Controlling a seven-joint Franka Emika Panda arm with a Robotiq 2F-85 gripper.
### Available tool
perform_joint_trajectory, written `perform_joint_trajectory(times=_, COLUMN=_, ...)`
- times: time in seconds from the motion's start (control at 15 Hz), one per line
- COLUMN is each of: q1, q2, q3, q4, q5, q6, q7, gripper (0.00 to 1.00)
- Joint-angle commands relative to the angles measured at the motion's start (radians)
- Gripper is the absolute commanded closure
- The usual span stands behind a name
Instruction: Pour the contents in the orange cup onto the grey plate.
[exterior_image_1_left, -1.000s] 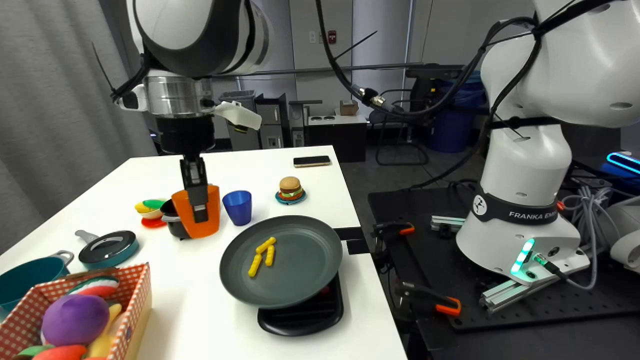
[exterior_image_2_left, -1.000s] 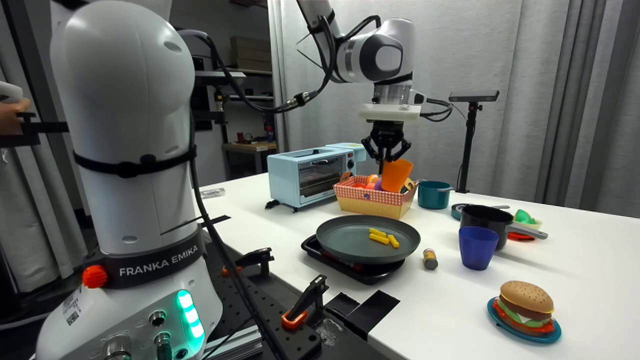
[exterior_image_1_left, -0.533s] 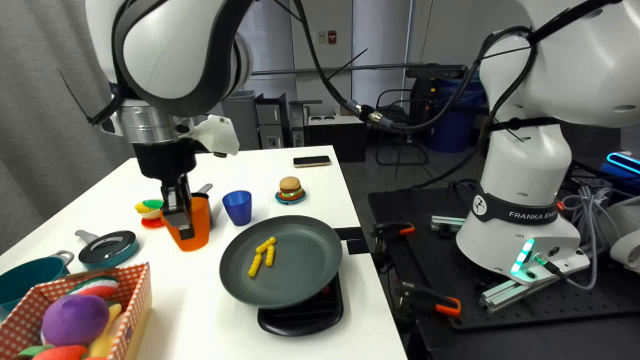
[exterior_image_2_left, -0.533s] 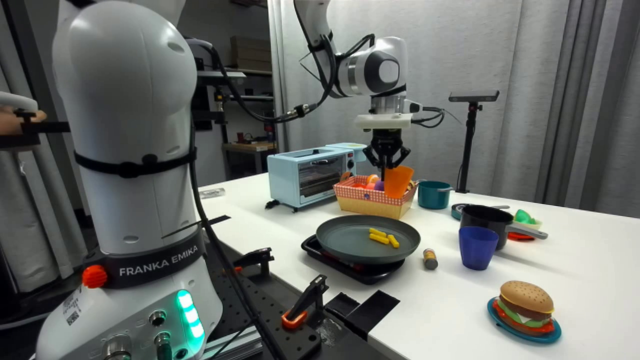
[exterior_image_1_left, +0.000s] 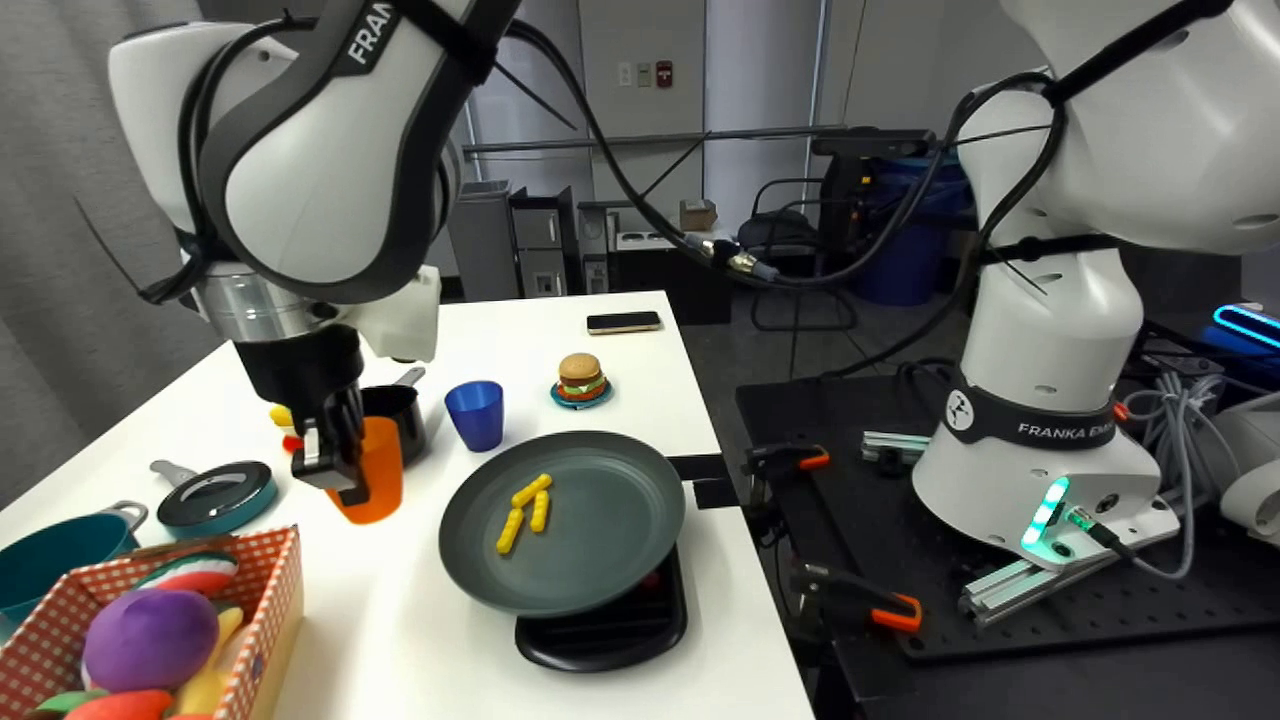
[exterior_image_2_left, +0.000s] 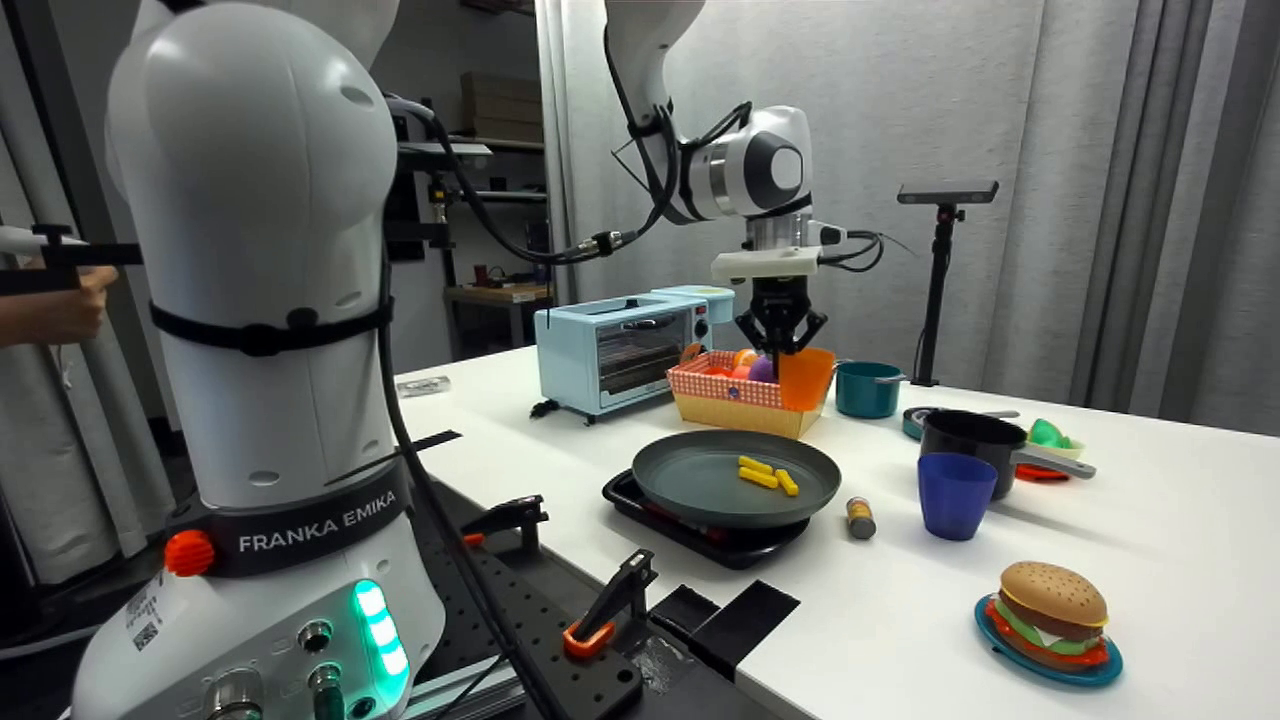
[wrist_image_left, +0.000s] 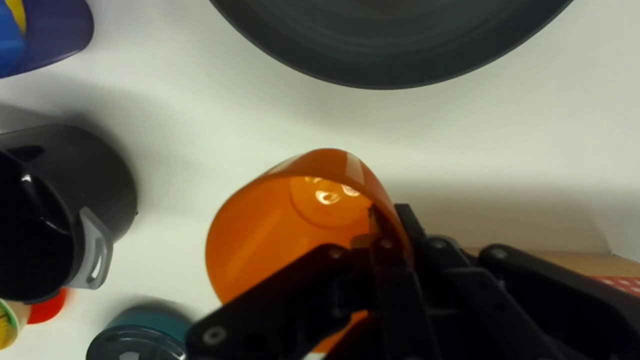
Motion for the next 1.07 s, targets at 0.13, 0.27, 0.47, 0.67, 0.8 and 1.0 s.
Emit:
perform_joint_trajectory(times=0.13, q1=0.004, q2=0.108, q3=-0.018, q4=0.091, q5=-0.020, q6=0.014, q7=0.067, gripper=0.99)
perform_joint_trajectory(times=0.27, q1=0.000, q2=0.131, q3=-0.023, q4=0.108, q5=-0.017, q6=0.016, q7=0.070, gripper=0.99)
perform_joint_trajectory(times=0.47, q1=-0.004, q2=0.159, q3=-0.027, q4=0.127, q5=-0.013, q6=0.019, q7=0.073, gripper=0.99)
perform_joint_trajectory(times=0.67, q1=-0.006, q2=0.179, q3=-0.030, q4=0.141, q5=-0.010, q6=0.021, q7=0.078, gripper=0.99)
perform_joint_trajectory(times=0.8, q1=-0.007, q2=0.193, q3=-0.030, q4=0.150, q5=-0.007, q6=0.021, q7=0.084, gripper=0.99)
perform_joint_trajectory(times=1.0, q1=-0.007, q2=0.211, q3=-0.031, q4=0.160, q5=-0.006, q6=0.023, q7=0.092, gripper=0.99)
